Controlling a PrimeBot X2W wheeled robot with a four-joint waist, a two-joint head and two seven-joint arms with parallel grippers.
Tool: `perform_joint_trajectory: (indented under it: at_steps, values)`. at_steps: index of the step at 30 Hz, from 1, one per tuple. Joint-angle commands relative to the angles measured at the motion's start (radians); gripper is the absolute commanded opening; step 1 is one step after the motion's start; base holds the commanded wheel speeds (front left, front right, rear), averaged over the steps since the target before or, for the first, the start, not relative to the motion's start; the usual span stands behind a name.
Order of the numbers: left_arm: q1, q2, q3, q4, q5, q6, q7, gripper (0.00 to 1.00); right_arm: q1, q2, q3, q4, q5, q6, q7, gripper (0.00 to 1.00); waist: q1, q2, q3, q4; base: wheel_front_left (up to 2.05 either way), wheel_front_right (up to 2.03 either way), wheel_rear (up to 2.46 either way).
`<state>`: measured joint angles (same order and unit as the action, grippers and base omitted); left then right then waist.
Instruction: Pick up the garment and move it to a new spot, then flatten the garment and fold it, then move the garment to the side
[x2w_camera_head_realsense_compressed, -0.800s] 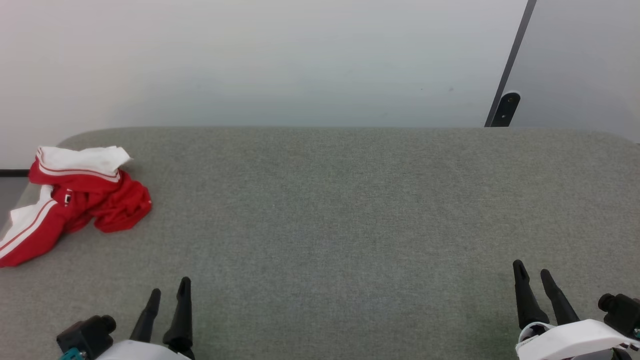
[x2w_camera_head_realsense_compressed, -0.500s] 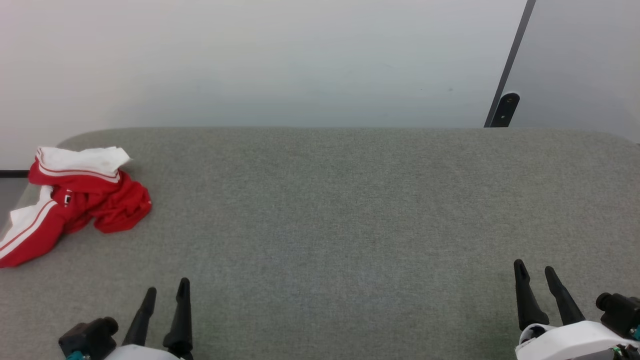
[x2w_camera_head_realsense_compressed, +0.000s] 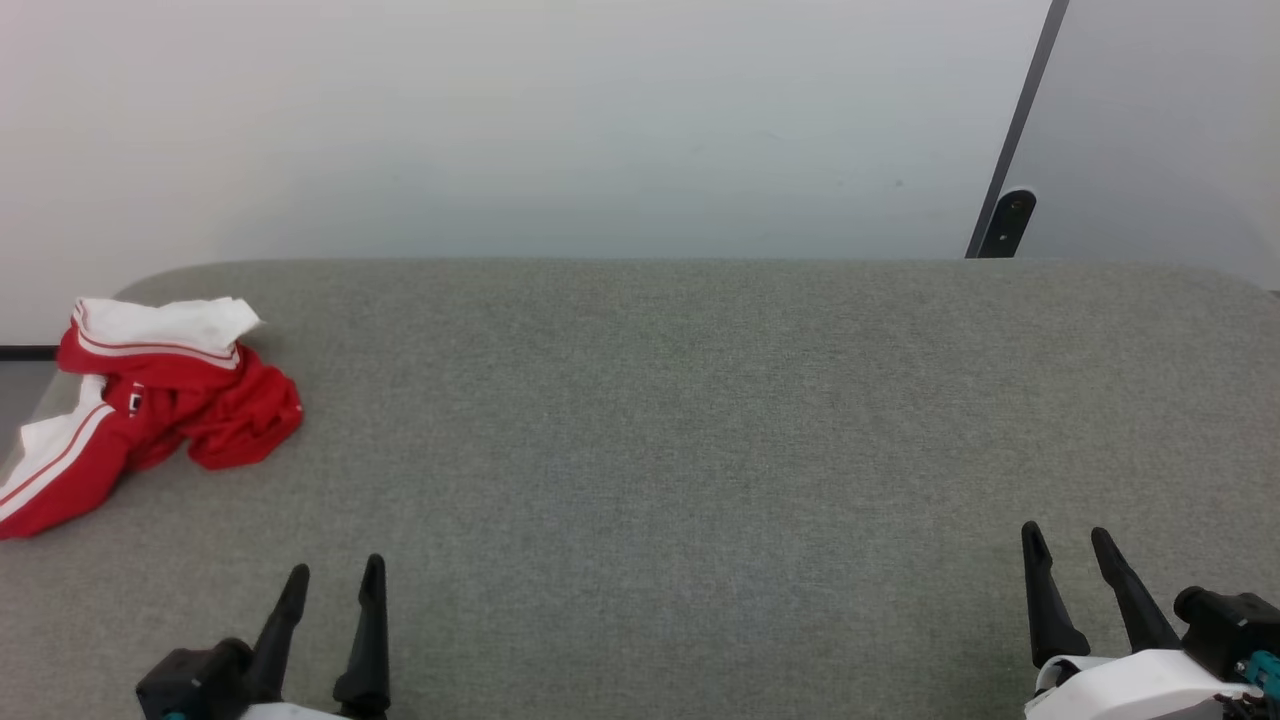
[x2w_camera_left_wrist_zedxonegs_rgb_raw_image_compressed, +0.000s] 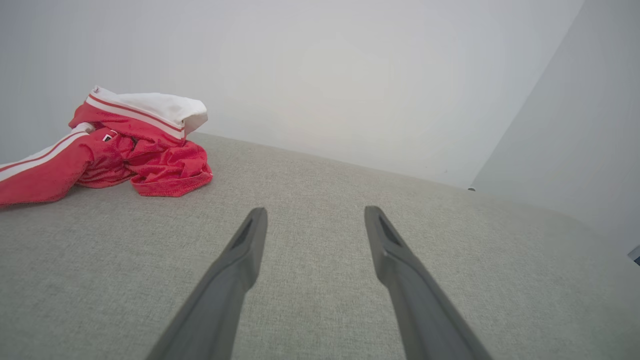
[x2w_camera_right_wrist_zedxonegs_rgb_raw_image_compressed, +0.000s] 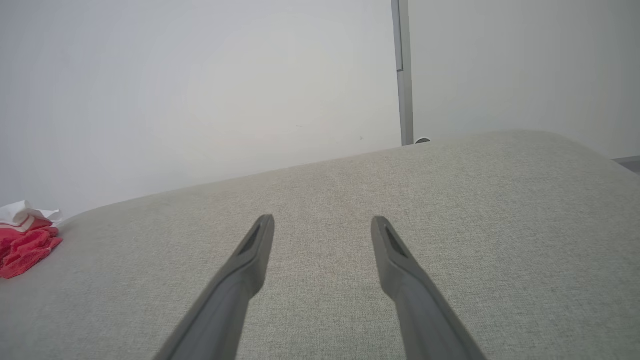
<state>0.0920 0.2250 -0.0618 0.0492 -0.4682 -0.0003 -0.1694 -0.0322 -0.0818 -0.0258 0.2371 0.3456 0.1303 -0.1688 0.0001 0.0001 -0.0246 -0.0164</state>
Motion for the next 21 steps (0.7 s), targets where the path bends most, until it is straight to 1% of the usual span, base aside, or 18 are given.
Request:
perform_joint_trajectory:
  at_steps: [1,8,13,17,21]
  values:
    - [0.008,0.007,-0.001,-0.015,0.032,-0.002,-0.011,1.0,0.002,-0.004,0.002,-0.011,-0.032,0.001,-0.012,1.0,-0.0001,-0.0001,0.0,-0.001,0.0,0.0,0.0]
    - [0.019,0.012,-0.002,-0.032,0.101,-0.004,-0.027,1.0,0.008,-0.004,0.007,-0.016,-0.104,0.001,-0.028,1.0,-0.0001,-0.0001,-0.003,0.001,0.0,0.0,0.0]
    - [0.026,0.014,0.0,-0.044,0.14,-0.007,-0.038,1.0,0.012,-0.005,0.018,-0.018,-0.152,0.001,-0.039,1.0,-0.0001,-0.0001,-0.007,0.015,0.0,0.0,0.0]
    - [0.029,0.02,0.007,-0.044,0.164,-0.015,-0.047,1.0,0.018,-0.005,0.037,-0.015,-0.184,0.001,-0.048,1.0,-0.0001,-0.0001,-0.015,0.042,0.0,0.0,0.0]
    - [0.03,0.031,0.016,-0.037,0.188,-0.021,-0.054,1.0,0.021,-0.006,0.064,-0.013,-0.213,0.001,-0.056,1.0,-0.0001,-0.0001,-0.027,0.089,0.0,0.0,0.0]
